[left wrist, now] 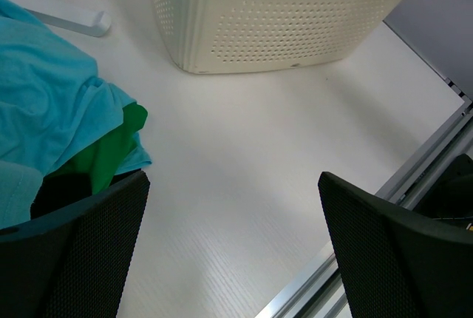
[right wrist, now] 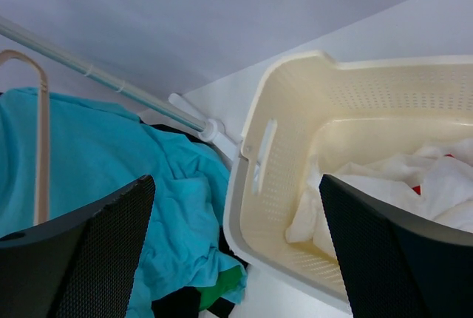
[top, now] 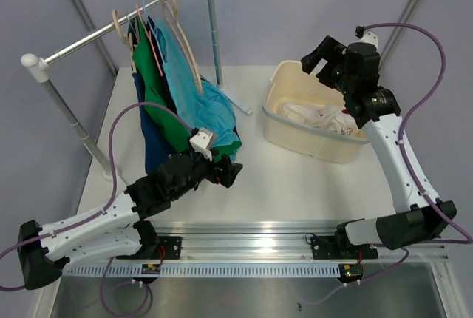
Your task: Remove the t-shirt from the hanger
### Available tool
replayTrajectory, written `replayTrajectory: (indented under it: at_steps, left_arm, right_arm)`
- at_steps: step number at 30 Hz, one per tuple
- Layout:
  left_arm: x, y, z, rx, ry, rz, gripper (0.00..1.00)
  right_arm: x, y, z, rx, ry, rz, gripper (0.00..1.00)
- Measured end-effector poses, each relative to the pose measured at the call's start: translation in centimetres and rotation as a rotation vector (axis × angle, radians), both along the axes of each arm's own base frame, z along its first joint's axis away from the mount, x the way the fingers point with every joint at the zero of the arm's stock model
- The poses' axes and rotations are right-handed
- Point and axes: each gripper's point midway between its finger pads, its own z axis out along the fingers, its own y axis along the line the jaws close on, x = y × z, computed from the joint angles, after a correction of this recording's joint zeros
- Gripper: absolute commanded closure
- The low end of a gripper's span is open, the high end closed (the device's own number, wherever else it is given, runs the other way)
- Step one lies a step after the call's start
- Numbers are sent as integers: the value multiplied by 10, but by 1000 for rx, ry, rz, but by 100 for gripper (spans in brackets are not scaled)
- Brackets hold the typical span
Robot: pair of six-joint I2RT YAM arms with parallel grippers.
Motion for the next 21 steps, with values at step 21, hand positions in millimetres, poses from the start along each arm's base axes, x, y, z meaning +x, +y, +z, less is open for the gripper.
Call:
replayTrajectory:
  at_steps: [21]
  left_arm:
    - [5,1,-4,20,-7,24,1]
  right_arm:
    - [-17,33,-162,-90,333,145,1]
